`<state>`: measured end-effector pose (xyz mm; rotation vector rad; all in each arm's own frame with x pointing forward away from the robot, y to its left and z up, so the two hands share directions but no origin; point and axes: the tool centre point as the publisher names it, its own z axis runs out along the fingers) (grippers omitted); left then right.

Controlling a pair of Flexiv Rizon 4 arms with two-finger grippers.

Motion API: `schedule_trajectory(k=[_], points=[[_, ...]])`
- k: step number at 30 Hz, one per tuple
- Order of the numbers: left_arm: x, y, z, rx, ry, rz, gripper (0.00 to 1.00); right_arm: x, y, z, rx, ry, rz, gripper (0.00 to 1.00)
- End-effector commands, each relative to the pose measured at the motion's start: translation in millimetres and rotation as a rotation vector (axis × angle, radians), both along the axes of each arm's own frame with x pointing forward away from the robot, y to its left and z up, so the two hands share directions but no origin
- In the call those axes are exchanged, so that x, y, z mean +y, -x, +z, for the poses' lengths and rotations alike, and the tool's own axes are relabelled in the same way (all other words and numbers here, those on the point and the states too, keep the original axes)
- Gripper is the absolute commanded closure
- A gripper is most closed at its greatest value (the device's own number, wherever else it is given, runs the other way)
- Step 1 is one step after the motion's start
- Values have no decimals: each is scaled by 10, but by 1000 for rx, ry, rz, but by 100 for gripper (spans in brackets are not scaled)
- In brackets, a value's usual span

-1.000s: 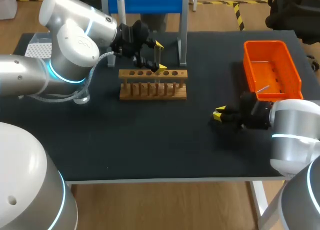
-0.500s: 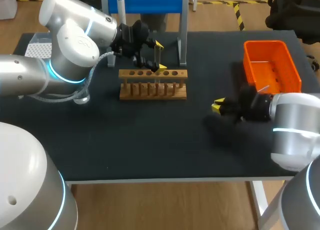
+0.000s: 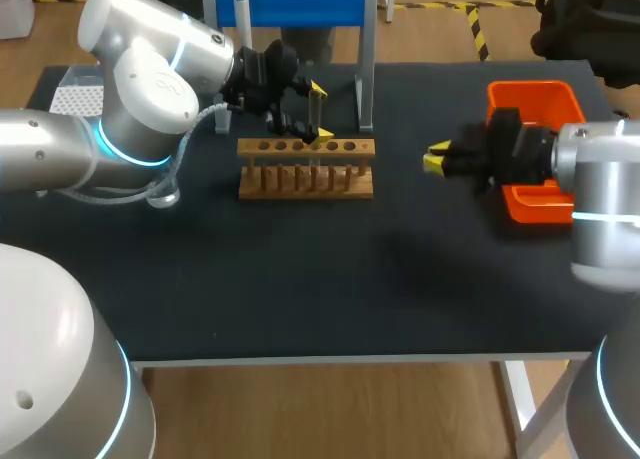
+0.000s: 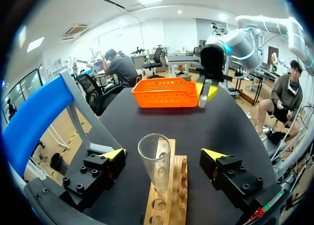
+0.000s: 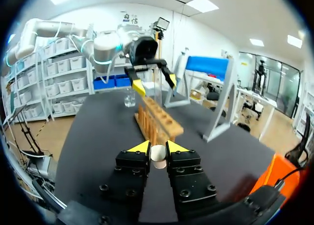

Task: Invert the test tube, pick up the pipette, mount the tip to pipette, aspirate from beaker and dispense into the tube, eject the tip, return the pipette, and cap with the stopper.

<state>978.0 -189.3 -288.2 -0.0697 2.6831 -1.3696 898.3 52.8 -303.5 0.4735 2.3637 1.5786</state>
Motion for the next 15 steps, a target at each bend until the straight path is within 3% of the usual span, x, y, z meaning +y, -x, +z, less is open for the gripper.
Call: schedule_trajectory(k=[1,15], points=[[7,-4,-9,-1,4,-2,0,39,-57,271,28,3,118,100],[7,-4,-9,-1,4,-2,0,486,-218,751,3,30,261,100]])
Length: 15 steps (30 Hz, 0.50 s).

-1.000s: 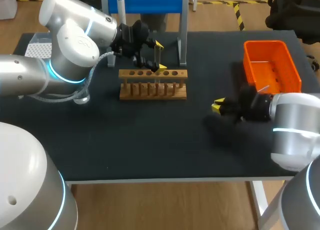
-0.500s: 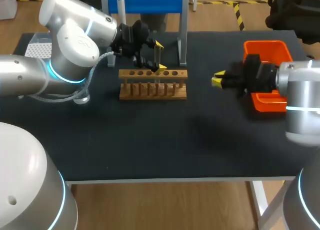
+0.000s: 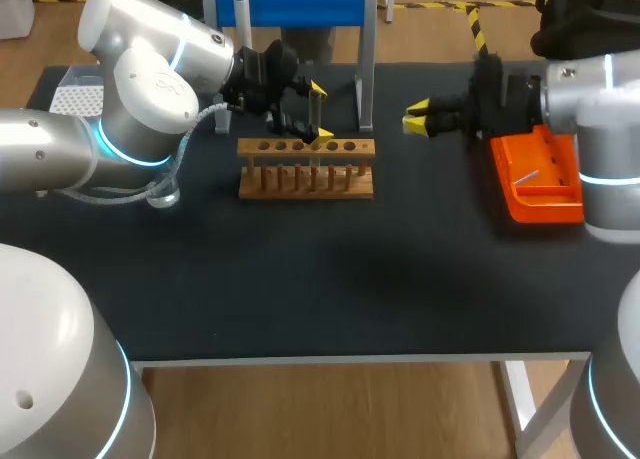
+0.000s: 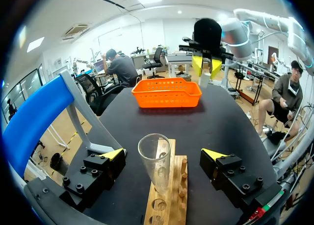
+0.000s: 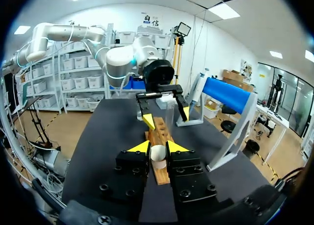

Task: Invert the test tube, pick up the pipette, mount the tip to pipette, aspirate from beaker and dispense into the tube, eject the tip, return the pipette, and cap with the stopper.

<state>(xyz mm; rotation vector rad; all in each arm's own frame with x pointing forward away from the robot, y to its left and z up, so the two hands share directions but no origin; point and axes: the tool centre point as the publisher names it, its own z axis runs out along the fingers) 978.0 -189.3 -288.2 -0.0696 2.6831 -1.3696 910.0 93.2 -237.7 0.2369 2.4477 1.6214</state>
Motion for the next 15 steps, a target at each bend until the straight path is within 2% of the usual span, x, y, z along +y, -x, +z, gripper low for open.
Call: schedule_trajectory(k=[1,7,15], points=[[7,-5,-9,-1,4,-2,0,112,-115,119,33,27,96,100],[7,-5,-9,-1,4,-2,0,280,-176,260,35,55,138,100],[7,-5,-9,-1,4,-2,0,524,-242,337,40,98,185,100]])
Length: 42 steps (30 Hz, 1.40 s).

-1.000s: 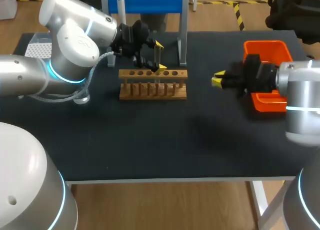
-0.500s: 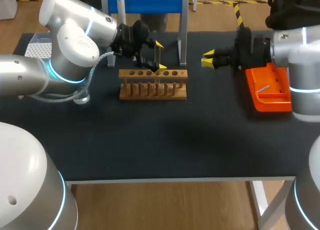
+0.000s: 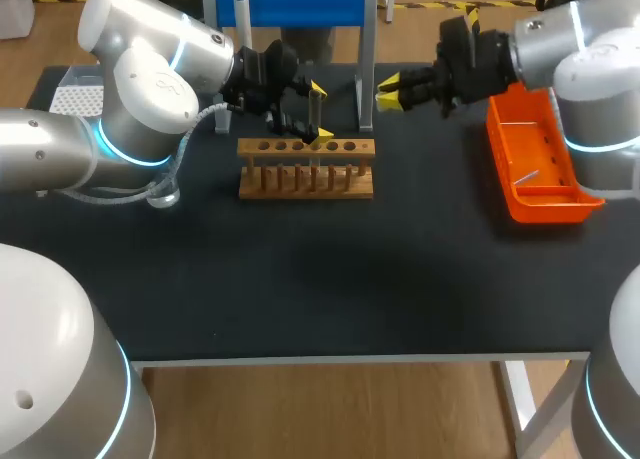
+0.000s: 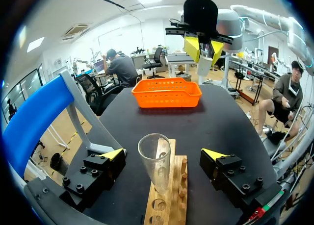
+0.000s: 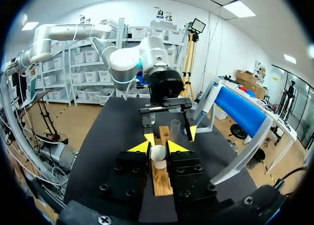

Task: Invert the test tube, pick up the pipette, mount the tip to pipette, aspirate from beaker and dispense into the tube, eject the tip, return the pipette, and cap with the stopper.

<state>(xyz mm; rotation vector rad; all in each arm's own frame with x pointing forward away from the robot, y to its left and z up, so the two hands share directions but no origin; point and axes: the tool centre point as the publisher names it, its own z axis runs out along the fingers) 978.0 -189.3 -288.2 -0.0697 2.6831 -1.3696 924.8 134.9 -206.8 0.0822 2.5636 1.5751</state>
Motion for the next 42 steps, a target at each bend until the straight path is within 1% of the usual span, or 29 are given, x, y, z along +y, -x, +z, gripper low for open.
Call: schedule_trajectory(k=[1,17,28,42], points=[[7,-5,-9,-1,4,-2,0,130,-99,35,49,26,68,100],[7,-5,-9,-1,4,-2,0,365,-198,68,79,55,90,100],[7,-5,-9,-1,4,-2,0,461,-287,97,89,47,94,100],[7,-5,-9,-1,4,-2,0,621,-335,65,93,44,98,100]])
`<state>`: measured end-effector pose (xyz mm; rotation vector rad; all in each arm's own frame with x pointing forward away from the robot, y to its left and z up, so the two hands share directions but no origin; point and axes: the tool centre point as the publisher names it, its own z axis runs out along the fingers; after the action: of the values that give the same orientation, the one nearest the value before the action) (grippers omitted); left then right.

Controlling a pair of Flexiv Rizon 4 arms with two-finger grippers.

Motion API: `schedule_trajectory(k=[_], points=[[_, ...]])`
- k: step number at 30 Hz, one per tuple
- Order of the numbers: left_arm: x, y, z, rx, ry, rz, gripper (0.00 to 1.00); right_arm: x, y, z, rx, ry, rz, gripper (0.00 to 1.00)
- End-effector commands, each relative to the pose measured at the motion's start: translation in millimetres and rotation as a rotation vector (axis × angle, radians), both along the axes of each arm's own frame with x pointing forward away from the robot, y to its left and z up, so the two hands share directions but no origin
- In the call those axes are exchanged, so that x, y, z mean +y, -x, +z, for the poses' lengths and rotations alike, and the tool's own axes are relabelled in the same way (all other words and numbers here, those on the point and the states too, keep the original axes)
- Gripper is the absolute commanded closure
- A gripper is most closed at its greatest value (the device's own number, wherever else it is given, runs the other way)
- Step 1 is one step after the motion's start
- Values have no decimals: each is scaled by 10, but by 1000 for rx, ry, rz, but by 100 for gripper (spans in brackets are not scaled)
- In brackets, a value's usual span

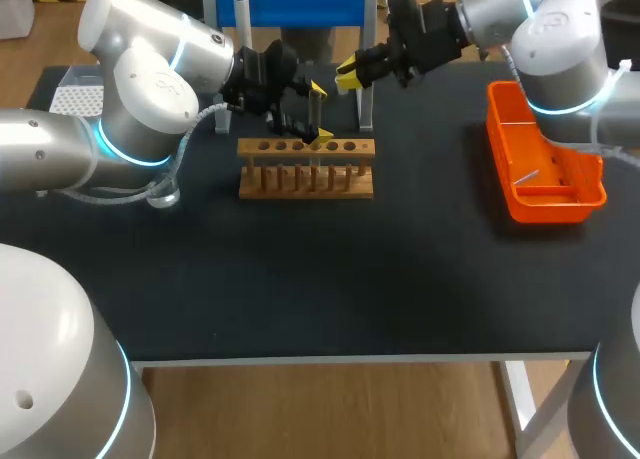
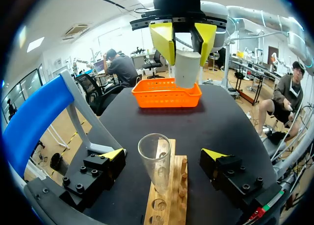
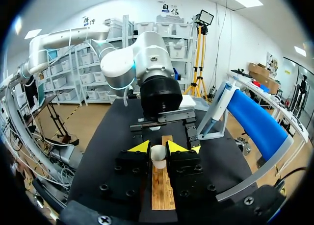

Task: Invert the test tube, pick up the pipette, mount the tip to pipette, aspirate from beaker and dispense into the tube, eject the tip, return the pipette, and cap with the stopper.

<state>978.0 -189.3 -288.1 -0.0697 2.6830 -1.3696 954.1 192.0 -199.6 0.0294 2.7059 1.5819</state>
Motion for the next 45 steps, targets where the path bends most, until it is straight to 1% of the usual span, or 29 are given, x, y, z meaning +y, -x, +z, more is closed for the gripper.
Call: schedule_trajectory(k=[1,17,35,45], points=[[7,-5,-9,-1,4,-2,0,64,-53,-8,4,1,3,100],[7,-5,-9,-1,4,-2,0,205,-150,-75,10,-2,10,100],[7,-5,-9,-1,4,-2,0,321,-166,-162,12,3,18,100],[7,-5,-9,-1,4,-2,0,321,-147,-228,13,14,18,100]])
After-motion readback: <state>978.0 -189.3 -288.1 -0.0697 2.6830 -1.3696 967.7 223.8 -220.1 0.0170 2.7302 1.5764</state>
